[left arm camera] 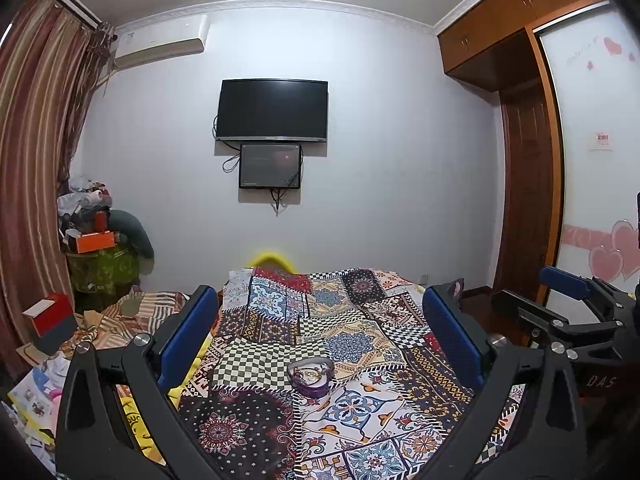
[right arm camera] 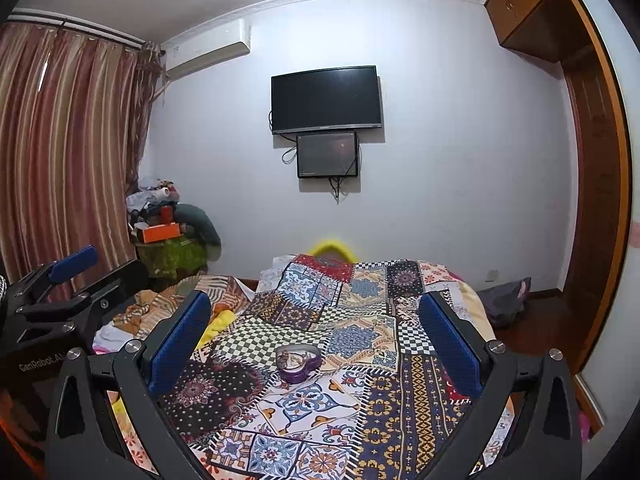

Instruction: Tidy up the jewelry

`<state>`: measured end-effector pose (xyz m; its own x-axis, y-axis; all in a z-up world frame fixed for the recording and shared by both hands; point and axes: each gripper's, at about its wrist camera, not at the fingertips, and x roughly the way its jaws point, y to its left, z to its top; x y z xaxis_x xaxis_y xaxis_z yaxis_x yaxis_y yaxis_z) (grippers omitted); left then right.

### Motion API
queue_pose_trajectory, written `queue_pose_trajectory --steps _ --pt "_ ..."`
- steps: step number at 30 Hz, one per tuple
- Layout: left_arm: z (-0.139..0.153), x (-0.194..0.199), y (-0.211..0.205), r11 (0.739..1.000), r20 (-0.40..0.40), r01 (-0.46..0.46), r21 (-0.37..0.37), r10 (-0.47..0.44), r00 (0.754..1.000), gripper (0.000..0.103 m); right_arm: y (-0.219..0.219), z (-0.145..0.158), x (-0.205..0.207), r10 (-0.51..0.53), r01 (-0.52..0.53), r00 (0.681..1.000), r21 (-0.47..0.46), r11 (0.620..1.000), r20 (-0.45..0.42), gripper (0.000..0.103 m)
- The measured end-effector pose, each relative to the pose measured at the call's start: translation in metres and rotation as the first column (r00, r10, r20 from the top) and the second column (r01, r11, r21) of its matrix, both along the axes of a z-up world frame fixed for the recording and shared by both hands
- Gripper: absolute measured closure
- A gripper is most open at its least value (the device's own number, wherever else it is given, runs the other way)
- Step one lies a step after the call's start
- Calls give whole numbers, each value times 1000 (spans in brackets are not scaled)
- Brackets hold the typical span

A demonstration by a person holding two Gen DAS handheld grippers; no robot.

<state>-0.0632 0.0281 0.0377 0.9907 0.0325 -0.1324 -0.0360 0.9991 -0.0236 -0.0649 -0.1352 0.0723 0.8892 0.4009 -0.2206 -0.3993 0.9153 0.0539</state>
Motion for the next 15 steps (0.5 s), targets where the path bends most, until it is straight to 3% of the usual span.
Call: queue_pose_trajectory --steps 15 --pt "-2 5 -1 1000 -25 19 21 -19 1000 1 -5 -3 2 -12 12 1000 1 1000 -7 0"
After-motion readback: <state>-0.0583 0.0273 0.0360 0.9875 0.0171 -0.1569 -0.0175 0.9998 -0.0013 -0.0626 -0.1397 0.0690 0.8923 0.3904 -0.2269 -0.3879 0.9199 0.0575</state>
